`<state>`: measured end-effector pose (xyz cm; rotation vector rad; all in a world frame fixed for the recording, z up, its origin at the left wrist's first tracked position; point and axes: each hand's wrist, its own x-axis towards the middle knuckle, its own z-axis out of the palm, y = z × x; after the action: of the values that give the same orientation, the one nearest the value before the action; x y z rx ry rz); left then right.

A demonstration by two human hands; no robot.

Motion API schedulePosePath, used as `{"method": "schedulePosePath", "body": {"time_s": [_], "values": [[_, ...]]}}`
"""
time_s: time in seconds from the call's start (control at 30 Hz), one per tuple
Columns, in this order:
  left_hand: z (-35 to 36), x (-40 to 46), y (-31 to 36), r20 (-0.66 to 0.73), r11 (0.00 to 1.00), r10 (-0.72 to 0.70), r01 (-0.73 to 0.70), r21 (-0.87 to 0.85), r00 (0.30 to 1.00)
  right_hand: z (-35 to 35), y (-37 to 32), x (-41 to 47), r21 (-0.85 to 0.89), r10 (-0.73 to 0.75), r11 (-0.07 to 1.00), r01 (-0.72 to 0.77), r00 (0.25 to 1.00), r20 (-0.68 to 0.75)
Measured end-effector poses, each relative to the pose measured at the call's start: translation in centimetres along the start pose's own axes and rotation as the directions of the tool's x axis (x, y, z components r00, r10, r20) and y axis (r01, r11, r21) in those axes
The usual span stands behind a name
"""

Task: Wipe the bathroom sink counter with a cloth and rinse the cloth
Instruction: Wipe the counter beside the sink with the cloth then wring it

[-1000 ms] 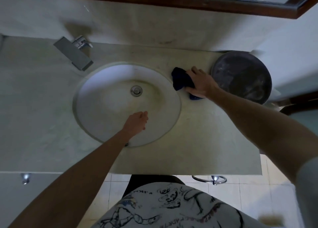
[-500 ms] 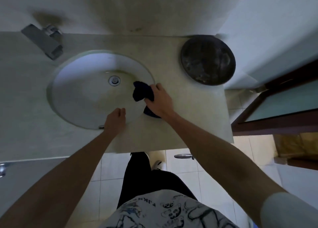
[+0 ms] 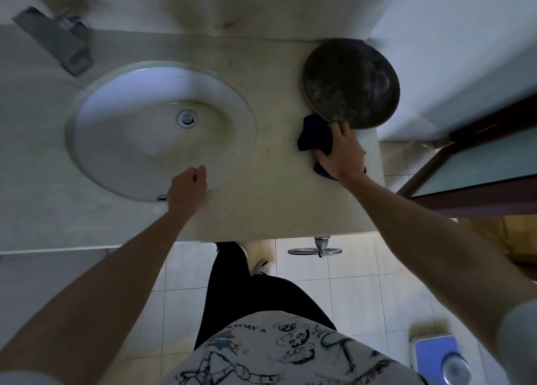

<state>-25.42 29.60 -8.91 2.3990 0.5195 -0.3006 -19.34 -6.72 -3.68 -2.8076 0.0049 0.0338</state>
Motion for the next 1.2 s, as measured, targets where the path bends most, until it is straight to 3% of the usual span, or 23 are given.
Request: {"method": "schedulePosePath", "body": {"time_s": [0.13, 0.27, 0.37, 0.5, 0.6, 0.73, 0.83, 0.93, 1.03, 1.2], "values": [[0.0, -0.3, 0.3, -0.015, 1.000, -0.013, 0.012, -0.008, 1.000, 2.7, -4.4, -3.0, 0.045, 0.160, 0.987, -0.157, 0.983, -0.090], [-0.1, 0.0, 0.3, -0.033, 0.984, -0.071, 0.064, -0.165, 0.997, 5.6, -12.7, -4.5, 0.135, 0.300, 0.949, -0.287, 0.950, -0.090], [-0.4, 0.5, 0.2, -0.052, 0.959, -0.100, 0.082, -0.270, 0.994, 7.5, -18.8, -3.7, 0.250, 0.244, 0.941, -0.230, 0.970, -0.024], [-0.8, 0.6, 0.2, -0.004, 0.959, -0.096, 0.092, -0.269, 0.995, 6.8, -23.1, -1.2, 0.468, 0.153, 0.862, -0.194, 0.980, 0.125], [-0.9, 0.5, 0.2, 0.013, 0.954, -0.103, 0.102, -0.282, 0.995, 3.8, -20.9, -0.1, 0.517, 0.119, 0.839, -0.170, 0.984, 0.130], [-0.7, 0.4, 0.3, 0.048, 0.951, -0.135, 0.143, -0.275, 0.990, -1.0, -11.4, -0.6, 0.366, 0.185, 0.915, -0.170, 0.983, -0.008], [-0.8, 0.4, 0.4, 0.091, 0.955, -0.142, 0.161, -0.250, 0.986, -3.4, -2.8, -2.2, 0.258, 0.322, 0.922, -0.288, 0.941, -0.104], [-1.1, -0.1, 1.1, 0.111, 0.973, -0.102, 0.122, -0.196, 0.989, -3.7, 3.0, -4.8, 0.178, 0.448, 0.886, -0.428, 0.889, -0.091], [-1.2, -0.4, 1.4, 0.118, 0.983, -0.102, 0.118, -0.142, 0.988, -2.0, 3.4, -7.8, 0.135, 0.472, 0.878, -0.460, 0.879, -0.070], [-1.3, -0.4, 1.6, 0.144, 0.978, -0.141, 0.160, -0.132, 0.980, 1.6, -3.3, -10.0, 0.212, 0.495, 0.857, -0.469, 0.865, -0.086]]}}
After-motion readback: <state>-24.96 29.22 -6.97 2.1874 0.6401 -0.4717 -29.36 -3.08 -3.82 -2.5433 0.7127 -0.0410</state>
